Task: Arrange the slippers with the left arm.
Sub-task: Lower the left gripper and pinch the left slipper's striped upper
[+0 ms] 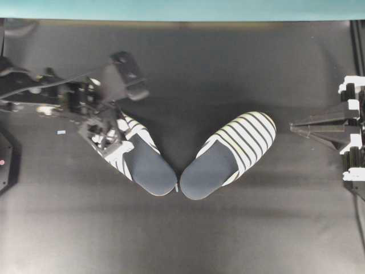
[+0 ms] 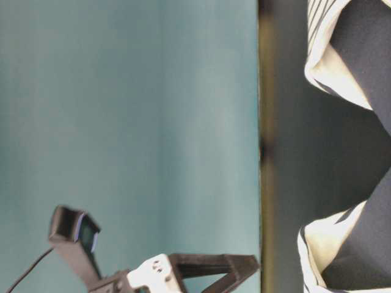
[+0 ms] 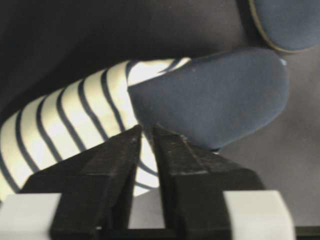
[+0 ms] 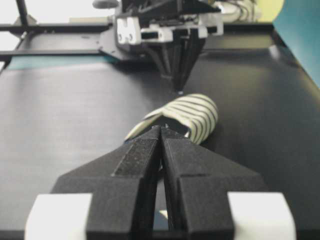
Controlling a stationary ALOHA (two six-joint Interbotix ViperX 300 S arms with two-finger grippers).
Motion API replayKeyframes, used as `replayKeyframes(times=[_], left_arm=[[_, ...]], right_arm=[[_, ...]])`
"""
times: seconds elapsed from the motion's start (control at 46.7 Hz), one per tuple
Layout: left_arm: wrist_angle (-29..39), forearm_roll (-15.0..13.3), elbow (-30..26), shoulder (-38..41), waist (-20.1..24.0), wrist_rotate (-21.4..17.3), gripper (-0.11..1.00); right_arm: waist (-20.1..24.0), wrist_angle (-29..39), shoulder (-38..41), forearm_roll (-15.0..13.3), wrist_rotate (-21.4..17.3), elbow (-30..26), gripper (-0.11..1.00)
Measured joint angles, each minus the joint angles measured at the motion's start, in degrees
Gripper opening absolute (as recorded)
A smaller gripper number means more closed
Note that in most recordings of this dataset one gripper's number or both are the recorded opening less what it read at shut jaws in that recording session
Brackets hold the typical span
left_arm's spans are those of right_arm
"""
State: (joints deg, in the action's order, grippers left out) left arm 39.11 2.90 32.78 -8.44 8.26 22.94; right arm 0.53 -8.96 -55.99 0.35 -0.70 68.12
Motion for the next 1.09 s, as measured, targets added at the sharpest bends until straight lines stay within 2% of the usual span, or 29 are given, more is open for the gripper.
replayKeyframes(times=[0.064, 0.257, 0.343, 0.664, 0.943, 1.05, 1.093], left_arm=[[0.7, -0.1, -0.6, 1.2, 0.0, 0.1, 0.33], [3.6, 0.0, -2.1, 4.3, 0.0, 0.4, 0.81], [4.5, 0.0, -2.7, 4.8, 0.0, 1.0, 0.90], [4.9, -0.1, -3.0, 8.4, 0.0, 1.0, 0.88], [4.9, 0.0, -1.8, 10.9, 2.4, -0.2, 0.86], [5.0, 0.1, -1.6, 10.9, 2.5, -0.8, 0.82], [4.9, 0.1, -1.6, 10.8, 2.5, -1.1, 0.76]], right_arm=[[0.0, 0.0, 0.0, 0.1, 0.0, 0.1, 0.01], [0.0, 0.4, -0.2, 0.1, 0.0, 0.4, 0.01], [0.0, 0.5, -0.4, 0.0, 0.0, 0.4, 0.01], [0.0, 0.5, -0.9, 0.1, 0.0, 0.5, 0.01], [0.0, 0.5, -0.9, 0.1, 0.0, 0.7, 0.01], [0.0, 0.5, -0.9, 0.1, 0.0, 0.8, 0.01], [0.0, 0.5, -0.9, 0.1, 0.0, 0.8, 0.01]])
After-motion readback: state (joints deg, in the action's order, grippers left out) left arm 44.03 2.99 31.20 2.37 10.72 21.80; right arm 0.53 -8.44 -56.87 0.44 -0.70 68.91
